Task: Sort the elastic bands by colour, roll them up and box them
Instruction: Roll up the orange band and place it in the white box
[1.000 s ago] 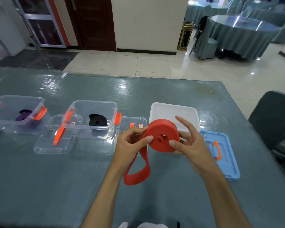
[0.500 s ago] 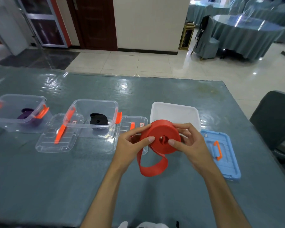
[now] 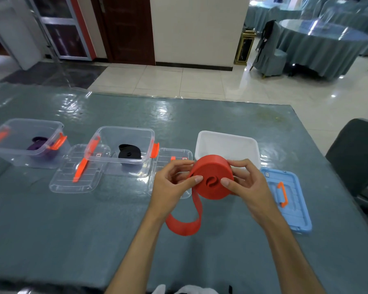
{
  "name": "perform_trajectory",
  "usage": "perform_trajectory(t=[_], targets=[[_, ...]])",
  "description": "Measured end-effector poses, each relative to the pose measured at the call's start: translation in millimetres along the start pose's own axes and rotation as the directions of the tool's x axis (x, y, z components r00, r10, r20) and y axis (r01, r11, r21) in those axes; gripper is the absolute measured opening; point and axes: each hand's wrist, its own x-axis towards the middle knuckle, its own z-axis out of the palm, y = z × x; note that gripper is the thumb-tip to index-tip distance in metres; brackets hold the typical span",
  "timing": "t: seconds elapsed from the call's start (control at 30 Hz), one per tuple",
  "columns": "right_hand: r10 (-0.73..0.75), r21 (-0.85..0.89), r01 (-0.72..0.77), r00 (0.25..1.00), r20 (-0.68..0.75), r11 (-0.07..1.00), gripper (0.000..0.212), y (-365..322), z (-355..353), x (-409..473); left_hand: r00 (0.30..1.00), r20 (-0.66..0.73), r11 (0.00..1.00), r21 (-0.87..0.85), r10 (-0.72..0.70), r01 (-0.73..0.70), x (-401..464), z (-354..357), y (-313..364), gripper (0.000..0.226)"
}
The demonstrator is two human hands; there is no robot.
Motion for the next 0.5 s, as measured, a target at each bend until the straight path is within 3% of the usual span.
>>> perform_trajectory(t=[0.1, 0.23, 0.37, 0.5], targets=[[-0.005, -0.003, 0.005, 0.998, -0.069, 1.000, 0.054, -2.9, 1.4, 1.0, 1.000, 0.001, 0.999, -0.049, -0.020, 0.020, -5.1, 4.2, -1.8, 0.032], [0.005, 0.046, -0.002, 0.998, -0.063, 0.999, 0.063, 1.5, 0.8, 2.8, 0.997, 0.071, 0.994, -0.102, -0.035, 0.042, -6.3, 2.8, 0.6, 0.042], [0.051, 0.058, -0.052, 0.999, 0.008, 0.997, 0.055, 4.4, -2.3, 1.6, 1.000, 0.007, 0.999, -0.044, 0.007, -0.007, -4.8, 3.1, 3.4, 0.036], [0.076, 0.052, -0.071, 0.993, -0.094, 0.996, 0.054, 1.8, 0.7, 1.4, 0.999, -0.032, 1.000, -0.029, -0.006, 0.005, -8.0, 7.4, -1.3, 0.029]])
